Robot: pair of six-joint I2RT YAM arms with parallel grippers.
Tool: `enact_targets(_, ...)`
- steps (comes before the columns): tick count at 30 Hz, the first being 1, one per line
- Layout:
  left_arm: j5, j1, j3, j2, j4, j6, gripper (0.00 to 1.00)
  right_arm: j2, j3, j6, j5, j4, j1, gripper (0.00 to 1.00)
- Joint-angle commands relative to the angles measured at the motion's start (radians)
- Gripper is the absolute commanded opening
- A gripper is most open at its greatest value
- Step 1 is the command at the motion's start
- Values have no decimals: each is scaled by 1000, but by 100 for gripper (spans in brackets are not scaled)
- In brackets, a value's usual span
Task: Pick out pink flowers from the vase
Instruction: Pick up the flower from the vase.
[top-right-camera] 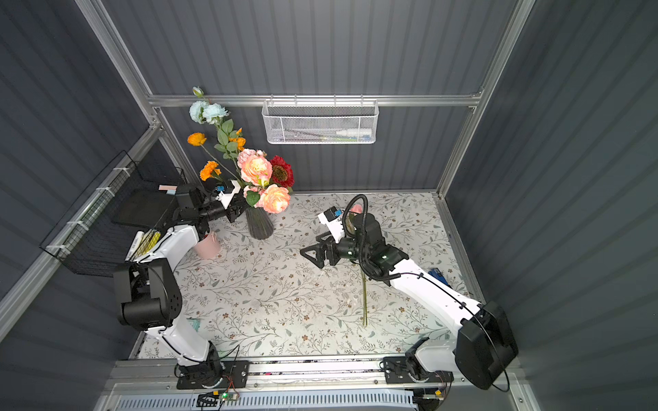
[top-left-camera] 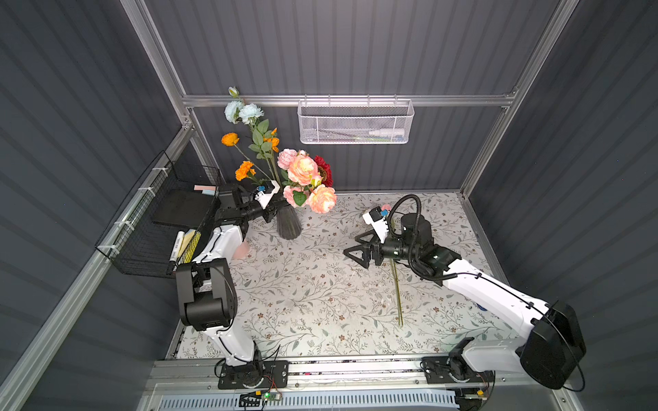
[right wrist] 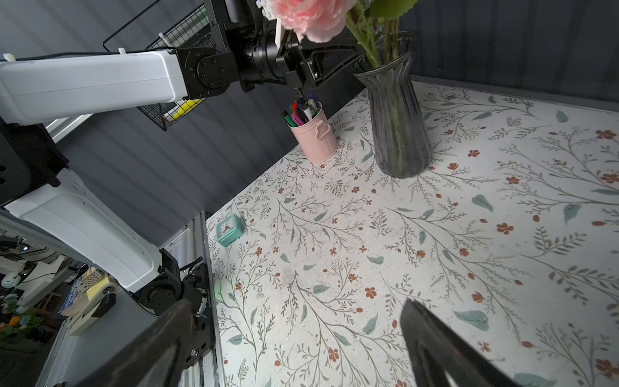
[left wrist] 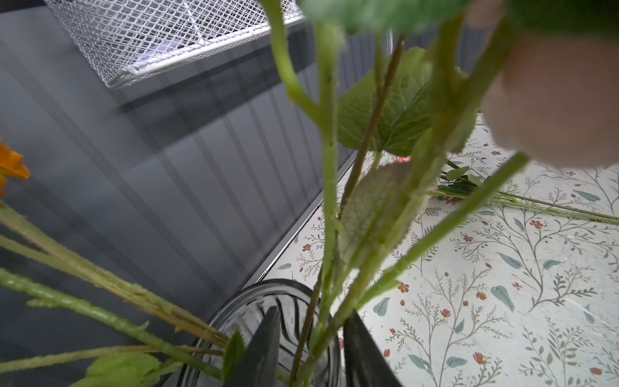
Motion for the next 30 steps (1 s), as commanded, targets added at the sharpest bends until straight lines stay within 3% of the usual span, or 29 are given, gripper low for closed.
enact_targets(1, 31, 2, 41, 20, -25, 13, 34, -22, 11, -13, -6, -18, 4, 99)
enact_targets(7, 57, -3, 65, 41, -68, 42, 29, -21, 11, -16, -4, -24, 5, 99)
enact_targets(11, 73, -7, 83, 49, -106, 64, 18, -17, 11, -18, -6, -25, 5, 99)
enact_targets(19, 77, -10, 85, 45, -159, 86, 9, -20, 8, -24, -5, -40, 4, 99)
enact_targets(22, 74, -10, 75, 28, -161, 89, 0, -19, 8, -23, -7, -40, 5, 99)
enact_targets(30, 42, -9, 64, -27, -148, 67, 0, -19, 11, -13, -10, -34, 4, 99)
